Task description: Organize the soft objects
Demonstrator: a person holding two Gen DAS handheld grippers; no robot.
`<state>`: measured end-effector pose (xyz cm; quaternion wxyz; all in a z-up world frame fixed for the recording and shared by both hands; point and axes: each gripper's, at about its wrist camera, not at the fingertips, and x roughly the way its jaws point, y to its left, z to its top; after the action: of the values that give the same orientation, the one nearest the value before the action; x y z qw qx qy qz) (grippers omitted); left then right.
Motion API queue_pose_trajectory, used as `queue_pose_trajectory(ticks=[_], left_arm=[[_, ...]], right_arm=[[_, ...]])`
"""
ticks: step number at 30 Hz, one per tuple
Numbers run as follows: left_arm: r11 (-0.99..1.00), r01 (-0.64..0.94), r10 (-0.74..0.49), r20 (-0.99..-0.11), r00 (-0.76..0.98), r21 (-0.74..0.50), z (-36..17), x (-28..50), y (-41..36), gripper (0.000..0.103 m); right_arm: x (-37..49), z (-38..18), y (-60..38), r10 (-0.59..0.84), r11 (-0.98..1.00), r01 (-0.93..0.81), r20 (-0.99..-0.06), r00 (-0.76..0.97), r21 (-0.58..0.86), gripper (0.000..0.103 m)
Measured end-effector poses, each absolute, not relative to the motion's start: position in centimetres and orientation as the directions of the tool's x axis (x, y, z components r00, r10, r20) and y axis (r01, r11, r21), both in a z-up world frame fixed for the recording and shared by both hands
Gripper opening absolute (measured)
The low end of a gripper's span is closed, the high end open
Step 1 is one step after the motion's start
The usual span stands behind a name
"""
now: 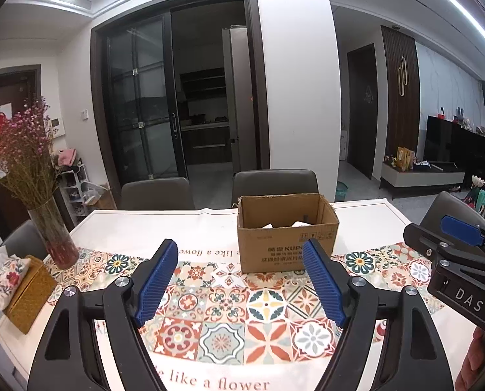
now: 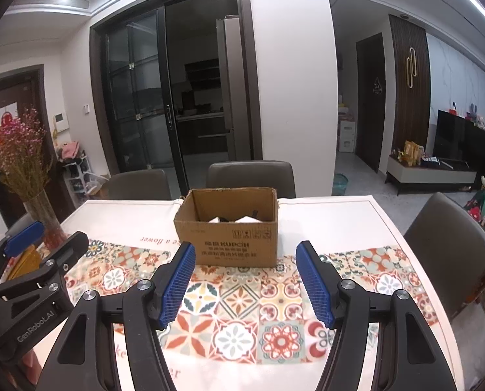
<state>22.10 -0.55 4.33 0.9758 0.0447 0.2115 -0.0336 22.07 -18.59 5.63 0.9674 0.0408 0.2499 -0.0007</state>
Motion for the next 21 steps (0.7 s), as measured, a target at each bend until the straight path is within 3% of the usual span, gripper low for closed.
queue_pose_trajectory(ticks=[10, 13, 21], left_arm=[[0.995, 0.074, -0.042, -0.400, 0.916, 0.066, 5.1, 16.7, -0.8, 0.092], [0.995, 0.061, -0.028, -0.387, 0.921, 0.073, 5.3, 15.3, -0.9, 0.094], [0.995, 0.044, -0.008, -0.365, 0.931, 0.089, 5.6, 12.2, -1.0, 0.099]], right_arm=[[16.9, 5.9, -19.1, 0.035, 0.997, 0.004, -0.472, 0.881, 0.083, 0.065], [15.5, 6.0, -19.2, 0.031, 0.996, 0.009, -0.466, 0.884, 0.084, 0.072], [12.3, 6.2, -19.5, 0.023, 0.996, 0.017, -0.453, 0.891, 0.083, 0.073]])
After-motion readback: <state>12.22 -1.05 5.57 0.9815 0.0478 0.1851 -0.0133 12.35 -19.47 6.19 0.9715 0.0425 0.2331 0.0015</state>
